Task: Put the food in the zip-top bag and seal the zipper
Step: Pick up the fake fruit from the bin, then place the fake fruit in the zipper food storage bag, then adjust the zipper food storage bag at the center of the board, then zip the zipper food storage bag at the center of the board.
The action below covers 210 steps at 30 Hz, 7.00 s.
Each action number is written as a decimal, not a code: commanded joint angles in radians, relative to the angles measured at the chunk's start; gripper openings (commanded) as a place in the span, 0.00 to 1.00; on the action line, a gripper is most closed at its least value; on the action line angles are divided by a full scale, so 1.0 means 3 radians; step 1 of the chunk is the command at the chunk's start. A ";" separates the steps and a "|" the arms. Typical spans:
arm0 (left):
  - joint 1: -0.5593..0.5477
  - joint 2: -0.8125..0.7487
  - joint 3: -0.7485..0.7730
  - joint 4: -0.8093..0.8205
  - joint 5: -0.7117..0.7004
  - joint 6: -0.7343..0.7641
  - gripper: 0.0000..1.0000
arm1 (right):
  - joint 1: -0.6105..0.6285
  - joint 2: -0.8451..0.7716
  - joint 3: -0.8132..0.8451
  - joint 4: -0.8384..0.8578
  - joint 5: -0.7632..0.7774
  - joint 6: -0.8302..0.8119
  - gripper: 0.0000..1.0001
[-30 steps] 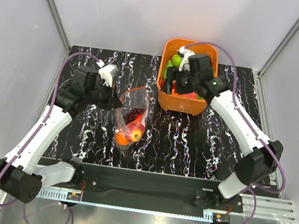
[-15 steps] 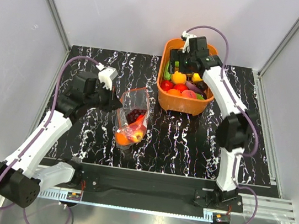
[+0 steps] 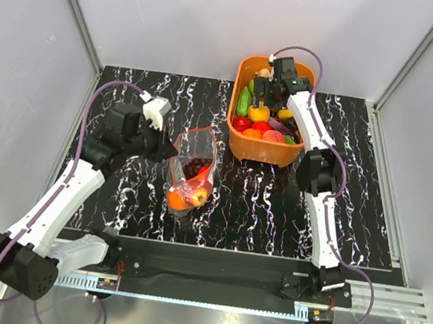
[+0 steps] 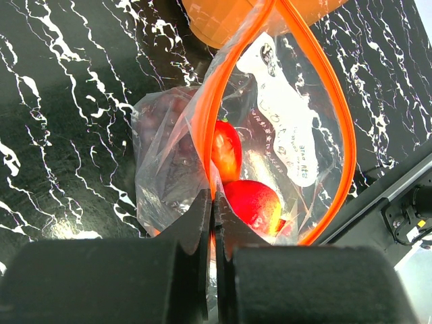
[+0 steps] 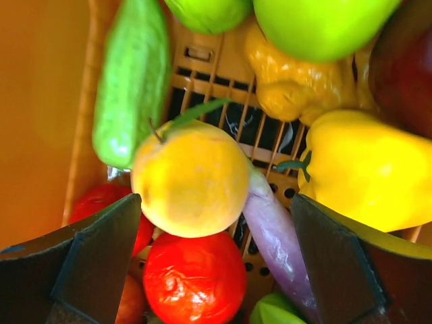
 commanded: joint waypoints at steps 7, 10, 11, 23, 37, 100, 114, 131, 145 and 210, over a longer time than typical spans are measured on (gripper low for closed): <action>-0.0008 -0.0006 -0.0016 0.0169 0.0025 0.0024 0.01 | 0.0013 0.0084 0.0030 0.0013 -0.0233 0.0077 0.77; -0.0008 -0.0011 -0.0021 0.0164 0.0005 0.0029 0.01 | 0.0018 -0.0074 -0.0113 0.0192 -0.0207 0.0052 0.55; -0.0013 -0.0022 -0.0021 0.0164 -0.0005 0.0029 0.01 | 0.0018 -0.0125 -0.0149 0.0228 -0.0207 0.0042 0.54; -0.0008 -0.0088 -0.0041 0.0169 -0.0046 0.0039 0.01 | 0.0125 -0.2124 -0.2264 0.1516 -0.0350 -0.0117 0.41; -0.0028 -0.0119 0.0117 0.0006 -0.0082 -0.0017 0.02 | 0.1132 -0.3756 -0.3523 0.1583 -0.1321 -0.0480 0.40; -0.0033 -0.0196 0.0429 -0.0598 0.0071 -0.0232 0.03 | 0.1562 -0.3183 -0.3104 0.0560 -0.0754 0.0859 0.87; -0.0069 -0.0129 0.0567 -0.0817 0.0020 -0.0258 0.03 | 0.1853 -0.3429 -0.3652 0.0729 -0.0499 0.1320 0.45; -0.0943 0.0561 0.1503 -0.0859 0.0000 -0.0564 0.03 | 0.1910 -0.3617 -0.3350 0.0836 -0.0310 0.1355 0.00; -0.1449 0.1302 0.1665 -0.0204 0.0373 -0.0610 0.08 | 0.1925 -0.4701 -0.4499 0.0891 0.0672 0.2055 0.00; -0.1153 0.0080 -0.0845 0.2578 -0.0599 -0.0488 0.59 | 0.2032 -0.4799 -0.5114 0.1736 0.1961 0.1821 0.00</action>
